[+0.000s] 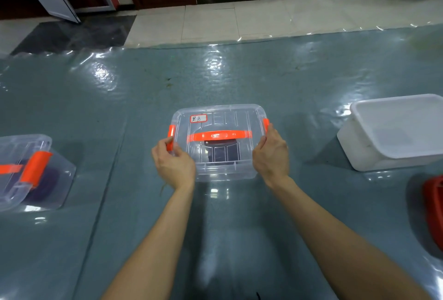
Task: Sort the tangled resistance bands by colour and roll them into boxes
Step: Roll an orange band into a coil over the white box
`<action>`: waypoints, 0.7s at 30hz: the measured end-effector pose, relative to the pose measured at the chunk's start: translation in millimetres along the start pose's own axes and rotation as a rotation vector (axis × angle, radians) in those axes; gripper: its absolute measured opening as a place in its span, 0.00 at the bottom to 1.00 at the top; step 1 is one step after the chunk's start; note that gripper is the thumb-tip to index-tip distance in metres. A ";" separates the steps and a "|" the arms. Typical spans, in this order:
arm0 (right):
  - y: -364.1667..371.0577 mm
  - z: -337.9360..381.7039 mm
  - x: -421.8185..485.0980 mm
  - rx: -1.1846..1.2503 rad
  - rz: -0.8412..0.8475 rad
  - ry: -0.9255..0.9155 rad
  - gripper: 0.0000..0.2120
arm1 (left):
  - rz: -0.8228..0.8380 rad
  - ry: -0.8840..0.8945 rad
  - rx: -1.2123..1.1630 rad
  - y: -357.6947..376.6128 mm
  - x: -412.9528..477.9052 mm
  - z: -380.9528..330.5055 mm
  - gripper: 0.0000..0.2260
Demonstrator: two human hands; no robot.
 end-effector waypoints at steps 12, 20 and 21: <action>-15.4 17.0 -0.3 -0.359 0.466 -0.095 0.29 | 0.115 0.170 0.349 3.9 -5.8 -15.9 0.16; -126.0 -73.8 -107.8 -0.362 0.597 -0.141 0.12 | 0.296 0.957 0.613 43.2 -174.9 -48.8 0.23; -140.6 -101.1 -121.1 -0.384 0.613 -0.103 0.13 | 0.377 1.036 0.647 63.4 -212.2 -46.8 0.22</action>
Point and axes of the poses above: each hand's wrist, its own x-axis towards the middle knuckle, its own y-axis out of the palm, z = x × y, the point moved 9 cm from there along x, towards the middle knuckle, and after that the axes turned 13 degrees about -y, right-handed, at the moved point
